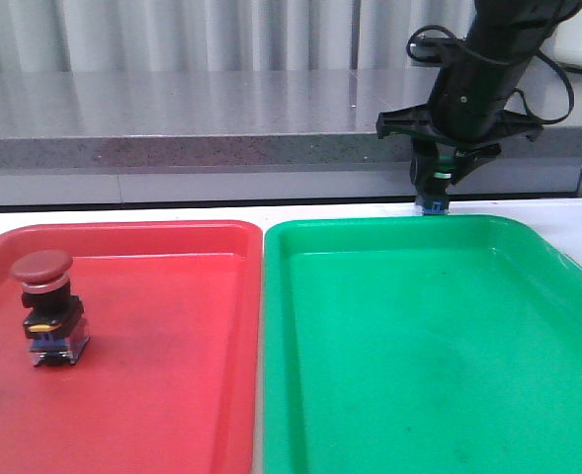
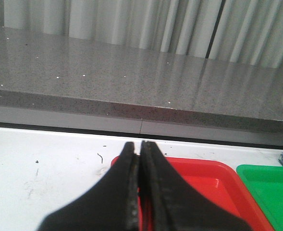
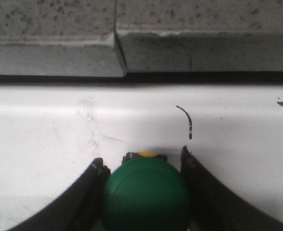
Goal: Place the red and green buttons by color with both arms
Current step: 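Lift the green button and lower it into the green tray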
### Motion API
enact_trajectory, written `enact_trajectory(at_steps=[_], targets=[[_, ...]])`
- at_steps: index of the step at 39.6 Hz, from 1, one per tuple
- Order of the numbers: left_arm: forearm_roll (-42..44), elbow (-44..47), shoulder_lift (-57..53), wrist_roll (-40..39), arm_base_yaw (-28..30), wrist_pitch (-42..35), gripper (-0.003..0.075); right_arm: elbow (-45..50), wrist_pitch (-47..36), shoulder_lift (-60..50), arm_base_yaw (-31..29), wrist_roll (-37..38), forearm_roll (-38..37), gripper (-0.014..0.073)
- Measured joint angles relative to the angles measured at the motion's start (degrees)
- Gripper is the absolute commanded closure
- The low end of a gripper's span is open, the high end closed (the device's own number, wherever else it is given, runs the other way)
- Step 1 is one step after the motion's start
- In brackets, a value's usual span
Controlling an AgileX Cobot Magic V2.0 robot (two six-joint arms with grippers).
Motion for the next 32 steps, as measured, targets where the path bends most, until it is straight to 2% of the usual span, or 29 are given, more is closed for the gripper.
enact_trajectory(at_steps=[9,18,32], targets=[[0.00,0.00,0.00,0.00,0.00,0.00,0.0740,0.00,0.35,-2.49,0.00,-0.12,-0.04,0.0410],[0.00,0.00,0.00,0.02,0.00,0.00,0.0740,2.69,0.95,-11.18,0.98,-0.72,-0.28,0.0410],[0.00,0.00,0.00,0.02,0.00,0.00,0.0740,30.56,-7.88,-30.46,8.72,-1.72,-0.48,0.0410]])
